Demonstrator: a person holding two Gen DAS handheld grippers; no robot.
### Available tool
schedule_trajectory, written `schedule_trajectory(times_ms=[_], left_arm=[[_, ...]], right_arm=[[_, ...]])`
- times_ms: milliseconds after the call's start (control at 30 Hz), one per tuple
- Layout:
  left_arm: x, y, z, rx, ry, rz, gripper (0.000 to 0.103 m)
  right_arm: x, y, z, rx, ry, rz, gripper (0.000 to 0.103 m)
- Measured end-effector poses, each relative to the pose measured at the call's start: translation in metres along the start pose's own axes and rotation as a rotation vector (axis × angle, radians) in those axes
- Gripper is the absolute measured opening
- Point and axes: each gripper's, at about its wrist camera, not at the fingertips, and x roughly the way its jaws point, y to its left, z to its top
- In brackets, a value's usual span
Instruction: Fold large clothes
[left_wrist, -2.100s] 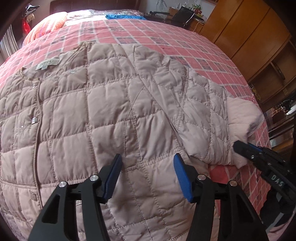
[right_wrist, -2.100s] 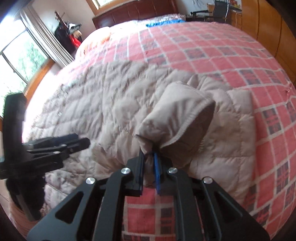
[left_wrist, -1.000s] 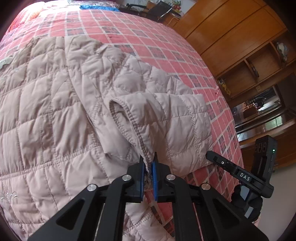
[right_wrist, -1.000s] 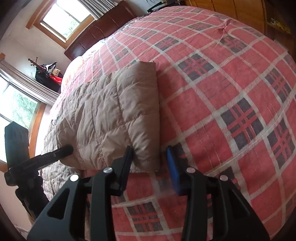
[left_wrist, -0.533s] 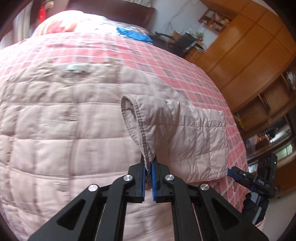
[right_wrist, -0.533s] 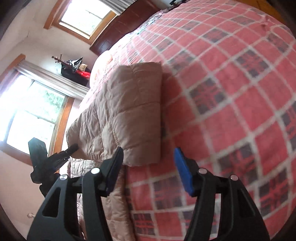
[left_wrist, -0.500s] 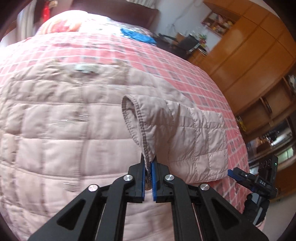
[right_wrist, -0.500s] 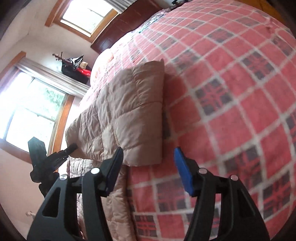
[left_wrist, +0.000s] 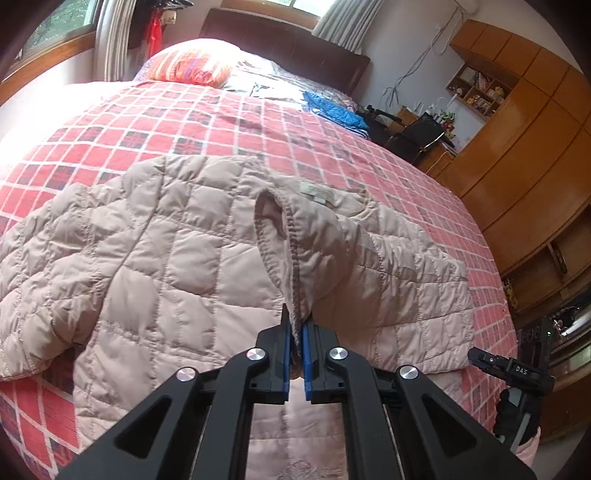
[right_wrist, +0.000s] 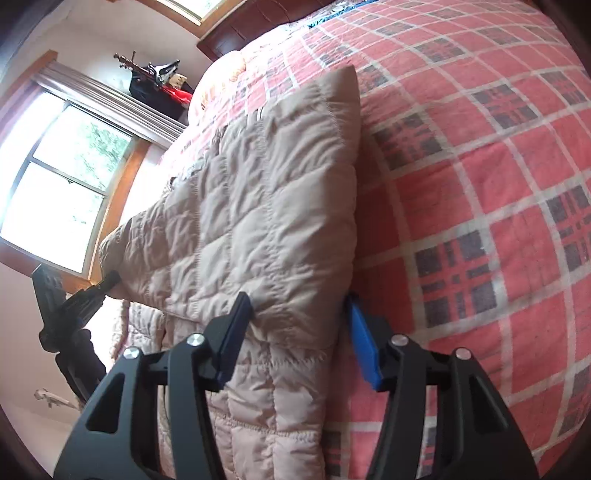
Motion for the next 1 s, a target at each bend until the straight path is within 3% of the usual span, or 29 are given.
schedule_trajectory(times_ms=[200, 500, 567, 633, 700, 833, 1000], left_arm=[[0.032, 0.048, -0.008, -0.043, 0.102, 0.039, 0.006], [0.05, 0.054, -0.013, -0.012, 0.114, 0.064, 0.013], [0.043, 0.053, -0.012, -0.006, 0.117, 0.07, 0.018], [0.029, 0.052, -0.007, -0.008, 0.099, 0.086, 0.034], [0.005, 0.052, -0.004, -0.001, 0.029, 0.108, 0.049], [-0.029, 0.037, 0.003, 0.04, -0.054, 0.09, 0.05], [-0.012, 0.004, 0.002, 0.097, -0.007, 0.054, 0.05]], right_arm=[[0.009, 0.008, 0.002, -0.033, 0.02, -0.096, 0.036], [0.027, 0.022, 0.008, -0.046, 0.046, -0.184, 0.036], [0.024, 0.028, 0.009, -0.056, 0.043, -0.2, 0.042], [0.019, 0.039, 0.007, -0.056, 0.023, -0.221, 0.044], [0.004, 0.053, 0.005, -0.085, -0.03, -0.253, 0.044], [-0.018, 0.082, 0.002, -0.134, -0.086, -0.261, 0.05], [0.015, 0.13, 0.003, -0.211, -0.021, -0.207, 0.05]])
